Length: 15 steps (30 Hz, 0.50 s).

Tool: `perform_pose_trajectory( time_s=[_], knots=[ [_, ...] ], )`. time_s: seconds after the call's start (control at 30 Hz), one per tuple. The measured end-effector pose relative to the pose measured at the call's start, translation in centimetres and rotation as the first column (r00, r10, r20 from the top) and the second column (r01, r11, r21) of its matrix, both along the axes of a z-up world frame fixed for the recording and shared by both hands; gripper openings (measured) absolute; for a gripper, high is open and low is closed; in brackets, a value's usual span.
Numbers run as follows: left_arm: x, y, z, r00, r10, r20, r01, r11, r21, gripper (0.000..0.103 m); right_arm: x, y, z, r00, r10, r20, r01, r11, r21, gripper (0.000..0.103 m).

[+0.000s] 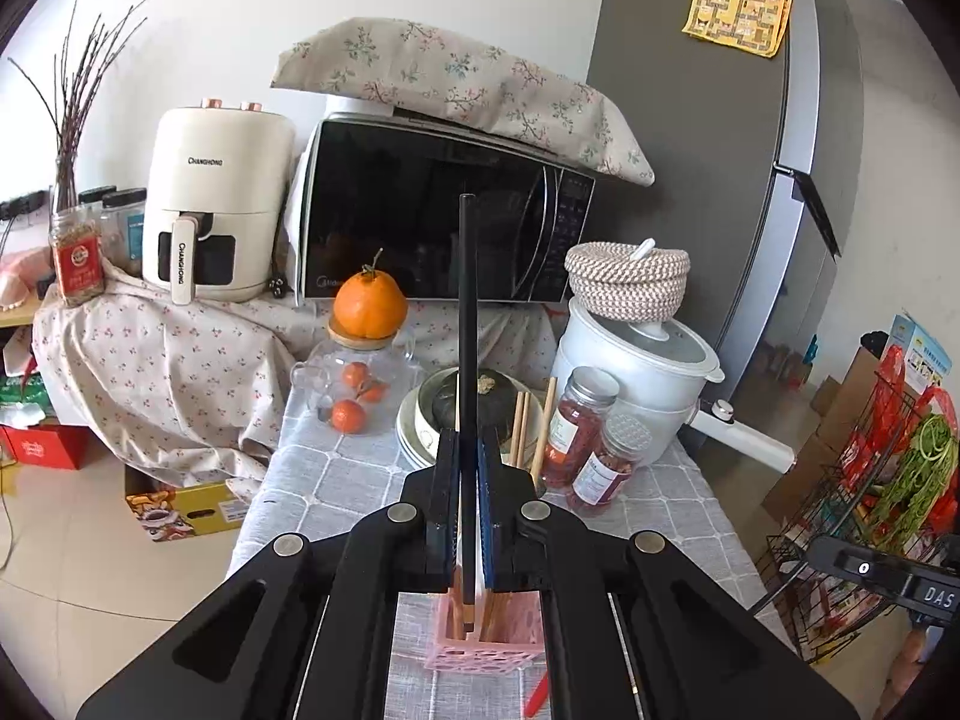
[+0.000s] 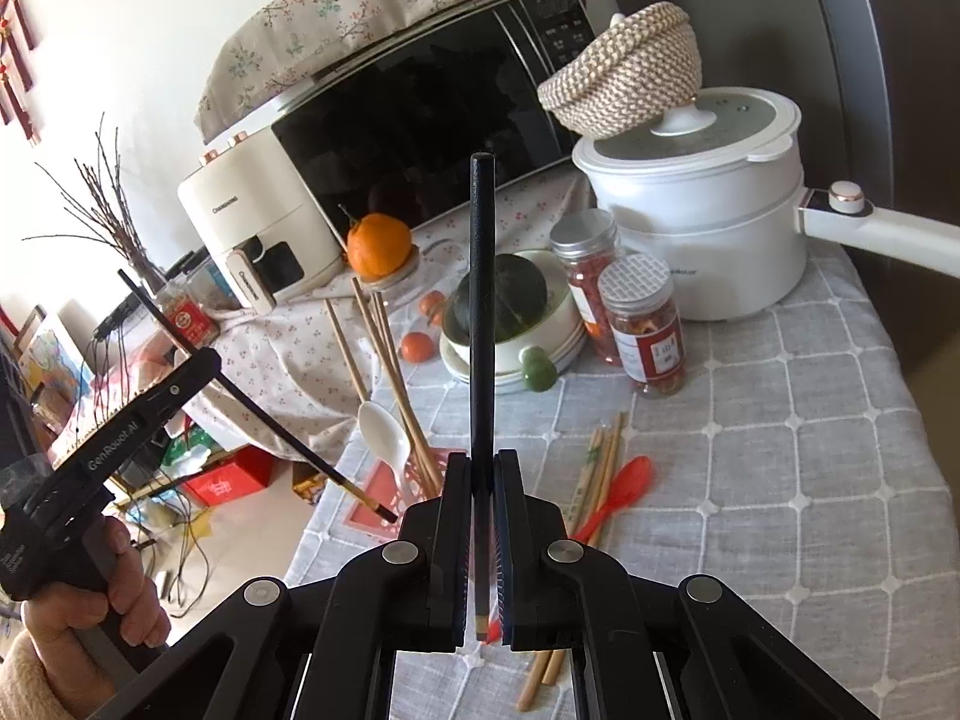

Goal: Organize utensils
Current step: 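Carry both black chopsticks to the pink basket while the left tool releases its chopstick inside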

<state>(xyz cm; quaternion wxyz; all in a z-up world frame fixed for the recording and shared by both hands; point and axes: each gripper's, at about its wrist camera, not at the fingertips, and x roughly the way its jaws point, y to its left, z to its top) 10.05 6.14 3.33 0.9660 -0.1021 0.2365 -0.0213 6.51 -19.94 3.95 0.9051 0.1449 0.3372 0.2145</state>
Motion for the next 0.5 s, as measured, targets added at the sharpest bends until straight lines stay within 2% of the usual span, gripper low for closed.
perform_pose_trajectory(
  time_s=[0.27, 0.5],
  knots=[
    [2.8, -0.8, -3.8, 0.995, -0.02, -0.102, 0.022, 1.0, 0.02, 0.005, 0.1, 0.0, 0.4, 1.0, -0.01, 0.013, 0.01, 1.0, -0.002, 0.005],
    [2.4, -0.6, -3.9, 0.987, -0.046, -0.153, 0.045, 0.999, -0.011, 0.008, 0.5, 1.3, 1.1, 1.0, 0.01, 0.026, -0.01, 1.0, -0.005, 0.005]
  ],
)
